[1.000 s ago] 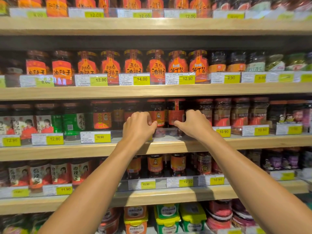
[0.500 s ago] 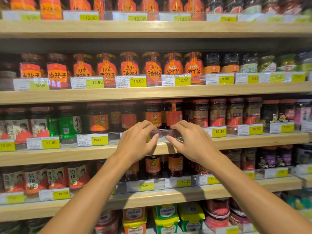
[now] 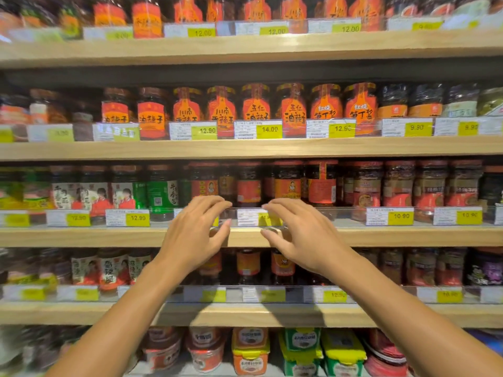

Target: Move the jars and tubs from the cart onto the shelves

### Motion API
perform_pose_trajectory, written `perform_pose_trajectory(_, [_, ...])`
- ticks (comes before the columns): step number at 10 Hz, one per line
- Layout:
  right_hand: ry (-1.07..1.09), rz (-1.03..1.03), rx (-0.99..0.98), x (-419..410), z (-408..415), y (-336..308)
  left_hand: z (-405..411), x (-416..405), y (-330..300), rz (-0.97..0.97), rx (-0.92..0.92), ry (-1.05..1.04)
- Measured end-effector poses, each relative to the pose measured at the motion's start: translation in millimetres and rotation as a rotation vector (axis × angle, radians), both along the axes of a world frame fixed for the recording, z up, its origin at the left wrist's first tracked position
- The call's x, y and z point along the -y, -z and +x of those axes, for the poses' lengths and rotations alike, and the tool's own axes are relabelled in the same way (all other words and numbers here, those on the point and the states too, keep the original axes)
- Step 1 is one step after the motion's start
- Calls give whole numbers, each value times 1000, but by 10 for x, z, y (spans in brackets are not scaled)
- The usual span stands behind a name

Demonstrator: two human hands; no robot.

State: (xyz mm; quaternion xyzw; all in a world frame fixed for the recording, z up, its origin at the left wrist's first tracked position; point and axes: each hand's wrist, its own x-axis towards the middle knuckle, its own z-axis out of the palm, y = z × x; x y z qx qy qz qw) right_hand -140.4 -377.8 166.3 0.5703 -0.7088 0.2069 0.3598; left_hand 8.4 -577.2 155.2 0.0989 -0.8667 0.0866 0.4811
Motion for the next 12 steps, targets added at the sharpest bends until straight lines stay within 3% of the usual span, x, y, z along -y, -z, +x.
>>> perform_pose_trajectory(4, [207, 219, 90, 621, 204, -203, 178, 242, -84, 35, 97, -145])
perform_pose_trajectory(7, [204, 292, 85, 668, 228, -249, 103, 268, -143, 33, 200, -157])
perform_pose_trajectory(12, [161, 133, 12, -26, 218, -16, 326, 47, 14, -104, 105, 93])
